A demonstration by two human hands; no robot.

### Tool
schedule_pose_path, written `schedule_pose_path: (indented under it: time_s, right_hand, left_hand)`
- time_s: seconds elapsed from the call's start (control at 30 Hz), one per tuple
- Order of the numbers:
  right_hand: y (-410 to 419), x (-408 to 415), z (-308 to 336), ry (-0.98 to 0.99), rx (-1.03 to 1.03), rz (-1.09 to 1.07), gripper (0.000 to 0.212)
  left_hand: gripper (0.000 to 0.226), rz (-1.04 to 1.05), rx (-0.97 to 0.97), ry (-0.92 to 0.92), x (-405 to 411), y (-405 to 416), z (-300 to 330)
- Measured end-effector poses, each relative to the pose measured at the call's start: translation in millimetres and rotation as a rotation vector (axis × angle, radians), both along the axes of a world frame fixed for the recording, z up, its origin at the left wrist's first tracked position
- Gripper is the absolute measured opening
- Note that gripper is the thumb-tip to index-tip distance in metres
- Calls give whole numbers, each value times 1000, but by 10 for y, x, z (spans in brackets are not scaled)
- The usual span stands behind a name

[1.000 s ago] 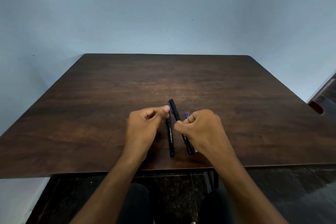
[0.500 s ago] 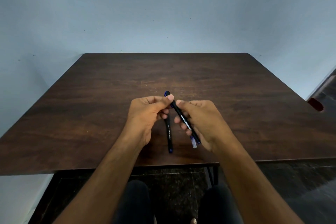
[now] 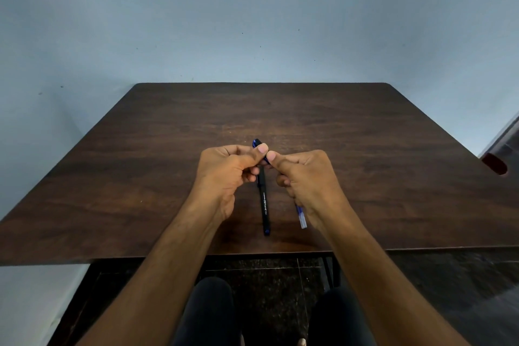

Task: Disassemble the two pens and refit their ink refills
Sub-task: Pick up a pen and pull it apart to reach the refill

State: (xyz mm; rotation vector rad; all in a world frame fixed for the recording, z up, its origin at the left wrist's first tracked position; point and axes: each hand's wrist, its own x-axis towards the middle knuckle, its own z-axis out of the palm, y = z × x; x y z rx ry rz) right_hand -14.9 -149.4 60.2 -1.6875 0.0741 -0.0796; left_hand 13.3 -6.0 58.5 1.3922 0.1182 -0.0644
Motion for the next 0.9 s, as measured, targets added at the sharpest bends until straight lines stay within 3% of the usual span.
schedule_pose_path:
  time_s: [0.37,0.67,0.9]
  right_hand:
    - [72,-32,-10,21,37,37,32]
    - [17,-110,101,283,11,118,33]
    - [5,-87,7,327,79,63,25]
  left_hand:
    - [20,18,-1,14,32,90,-24]
    - [16,133,-45,17,39,237,0]
    - [15,34,428,106,163,482,-49]
